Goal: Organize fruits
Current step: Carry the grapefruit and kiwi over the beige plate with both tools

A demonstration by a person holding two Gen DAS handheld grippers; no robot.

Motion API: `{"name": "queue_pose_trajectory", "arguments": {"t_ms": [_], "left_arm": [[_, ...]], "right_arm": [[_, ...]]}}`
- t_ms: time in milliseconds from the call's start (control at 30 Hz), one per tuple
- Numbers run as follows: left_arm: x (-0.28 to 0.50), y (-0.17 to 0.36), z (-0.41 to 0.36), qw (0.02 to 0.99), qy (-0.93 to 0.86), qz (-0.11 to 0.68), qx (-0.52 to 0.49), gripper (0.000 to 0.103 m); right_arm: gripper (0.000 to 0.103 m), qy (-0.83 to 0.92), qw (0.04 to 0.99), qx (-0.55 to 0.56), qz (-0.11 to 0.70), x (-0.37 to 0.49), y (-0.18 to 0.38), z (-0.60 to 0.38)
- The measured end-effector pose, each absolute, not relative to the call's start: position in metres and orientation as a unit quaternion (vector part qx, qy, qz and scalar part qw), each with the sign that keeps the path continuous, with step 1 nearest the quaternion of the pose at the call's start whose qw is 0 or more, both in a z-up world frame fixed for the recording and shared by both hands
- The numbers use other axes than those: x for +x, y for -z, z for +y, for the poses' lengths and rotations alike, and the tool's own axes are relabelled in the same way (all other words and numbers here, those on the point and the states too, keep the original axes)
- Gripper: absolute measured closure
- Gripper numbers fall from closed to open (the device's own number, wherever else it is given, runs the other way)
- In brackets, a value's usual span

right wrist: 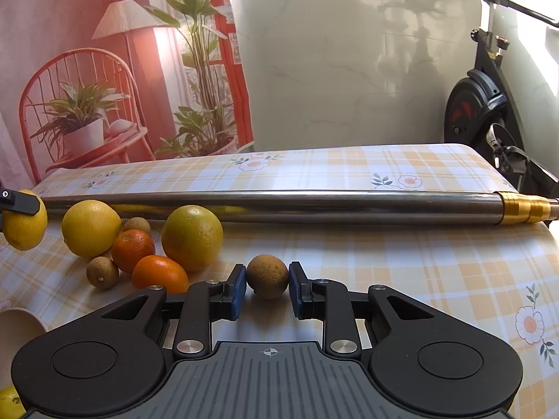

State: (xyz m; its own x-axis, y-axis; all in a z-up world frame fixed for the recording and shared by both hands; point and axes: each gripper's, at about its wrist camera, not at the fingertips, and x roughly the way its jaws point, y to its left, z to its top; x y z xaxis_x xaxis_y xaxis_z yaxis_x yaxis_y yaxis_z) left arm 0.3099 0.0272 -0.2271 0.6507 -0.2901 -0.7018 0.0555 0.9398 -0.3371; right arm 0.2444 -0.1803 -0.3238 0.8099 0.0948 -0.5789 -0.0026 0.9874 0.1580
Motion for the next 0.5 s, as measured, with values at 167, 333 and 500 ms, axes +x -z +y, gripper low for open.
{"name": "queue_pose_trajectory", "arguments": {"t_ms": [167,333,500], "left_arm": [[0.287,0.223,0.032,0.889,0.132,0.418,-0.132,0.043],[0.269,0.217,0.030,0.888,0.156,0.422,-0.095,0.043],[0.257,0.217,0.025,0.883,0.181,0.427,-0.077,0.042]], "right_arm": [[0.079,-0.011,0.946,0.075,0.314,0.242,0.322,-0.177],[0.079,-0.004,0.941,0.120,0.315,0.225,0.316,-0.176],[0.079,-0.005,0.946,0.119,0.302,0.196,0.300,-0.166]]}}
